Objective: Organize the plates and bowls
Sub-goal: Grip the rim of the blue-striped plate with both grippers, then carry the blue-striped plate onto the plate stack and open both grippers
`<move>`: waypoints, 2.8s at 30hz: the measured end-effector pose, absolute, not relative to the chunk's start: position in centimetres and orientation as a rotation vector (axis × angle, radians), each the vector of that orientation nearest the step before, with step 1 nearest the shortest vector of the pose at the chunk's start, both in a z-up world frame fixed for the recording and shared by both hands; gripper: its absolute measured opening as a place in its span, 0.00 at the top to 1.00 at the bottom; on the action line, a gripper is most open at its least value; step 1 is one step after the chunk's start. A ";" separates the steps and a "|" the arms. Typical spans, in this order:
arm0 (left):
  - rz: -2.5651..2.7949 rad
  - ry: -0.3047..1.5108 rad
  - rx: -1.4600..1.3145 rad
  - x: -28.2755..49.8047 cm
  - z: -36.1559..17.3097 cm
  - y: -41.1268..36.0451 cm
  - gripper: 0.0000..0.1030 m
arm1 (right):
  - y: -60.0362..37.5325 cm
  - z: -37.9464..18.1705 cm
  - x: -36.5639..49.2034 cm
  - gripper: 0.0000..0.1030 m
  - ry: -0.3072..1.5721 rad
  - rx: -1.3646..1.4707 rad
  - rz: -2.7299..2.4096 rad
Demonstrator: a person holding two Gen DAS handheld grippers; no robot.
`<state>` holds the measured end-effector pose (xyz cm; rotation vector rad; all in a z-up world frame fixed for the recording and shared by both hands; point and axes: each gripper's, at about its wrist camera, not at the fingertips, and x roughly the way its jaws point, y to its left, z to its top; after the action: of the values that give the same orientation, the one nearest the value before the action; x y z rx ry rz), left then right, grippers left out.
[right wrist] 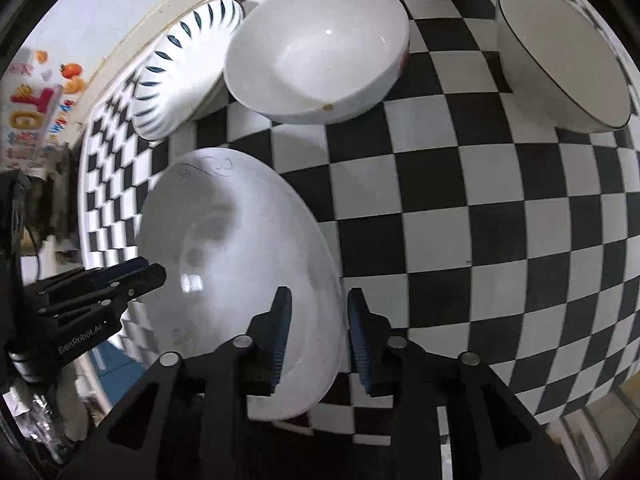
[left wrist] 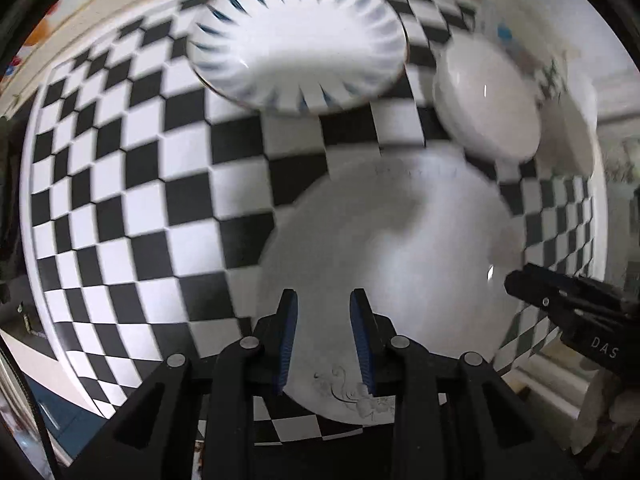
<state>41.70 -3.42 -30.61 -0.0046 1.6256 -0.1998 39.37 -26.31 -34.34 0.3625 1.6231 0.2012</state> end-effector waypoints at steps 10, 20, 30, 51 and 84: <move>-0.088 1.440 -0.175 51.1 -25.1 4.5 0.62 | -24.4 -25.1 47.8 0.50 1.427 0.359 0.294; -0.063 1.599 -0.257 57.6 -34.2 7.7 0.62 | -19.4 -33.0 61.8 0.50 1.562 0.358 0.266; -0.156 1.631 -0.305 59.0 -37.1 6.1 0.81 | -19.2 -38.9 64.6 0.68 1.680 0.324 0.240; -0.130 1.491 -0.159 54.8 -27.8 4.0 0.82 | -19.5 -32.5 60.8 0.86 1.574 0.310 0.316; -0.227 1.644 -0.051 37.8 -30.9 -1.5 0.82 | -25.4 -32.3 37.6 0.87 1.597 0.368 0.280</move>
<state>37.82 -1.50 -30.88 -0.0509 1.6440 -0.2266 37.62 -25.36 -32.31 0.3675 1.5965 0.2803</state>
